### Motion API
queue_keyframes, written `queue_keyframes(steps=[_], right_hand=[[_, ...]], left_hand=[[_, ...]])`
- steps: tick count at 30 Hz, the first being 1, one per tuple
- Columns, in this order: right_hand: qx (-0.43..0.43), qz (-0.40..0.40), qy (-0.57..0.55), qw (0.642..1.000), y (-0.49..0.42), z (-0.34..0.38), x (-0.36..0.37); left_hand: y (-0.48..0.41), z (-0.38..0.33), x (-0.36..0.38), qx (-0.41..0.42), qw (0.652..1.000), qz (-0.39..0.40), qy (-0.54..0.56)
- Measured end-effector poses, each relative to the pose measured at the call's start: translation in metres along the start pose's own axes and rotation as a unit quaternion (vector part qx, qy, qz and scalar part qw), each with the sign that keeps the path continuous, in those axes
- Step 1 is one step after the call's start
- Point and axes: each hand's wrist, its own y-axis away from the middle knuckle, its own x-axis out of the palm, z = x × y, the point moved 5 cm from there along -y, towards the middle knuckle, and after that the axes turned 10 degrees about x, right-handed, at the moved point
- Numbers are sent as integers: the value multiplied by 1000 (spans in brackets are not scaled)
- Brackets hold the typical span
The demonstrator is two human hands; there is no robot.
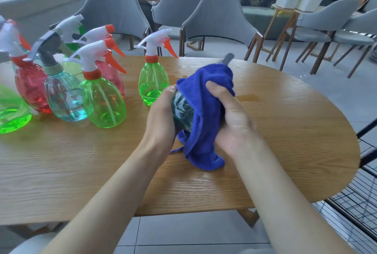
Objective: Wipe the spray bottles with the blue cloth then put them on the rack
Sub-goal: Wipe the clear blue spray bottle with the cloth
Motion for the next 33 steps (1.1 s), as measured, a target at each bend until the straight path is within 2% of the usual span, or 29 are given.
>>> queue_keyframes(steps=[3, 7, 13, 17, 22, 26, 29, 33], right_hand=[[-30, 40, 32, 998, 5, -5, 9], [-40, 60, 69, 995, 7, -6, 14], [-16, -32, -28, 999, -2, -1, 0], [-8, -37, -73, 997, 1, -12, -1], [-14, 3, -37, 999, 5, -15, 12], [-26, -12, -17, 999, 3, -8, 9], [-19, -68, -36, 997, 2, -8, 0], [-9, -104, -71, 992, -1, -10, -11]], left_hand=[[1, 2, 0, -65, 994, -31, 85], [0, 2, 3, -132, 975, 4, 177], [7, 4, 9, -170, 962, 92, 191], [10, 3, 13, -184, 955, 102, 209], [9, 0, 13, -189, 938, 101, 273], [10, 6, 9, -216, 944, 116, 222], [15, 8, 10, -233, 954, 123, 141], [10, 1, 5, -180, 974, 112, -74]])
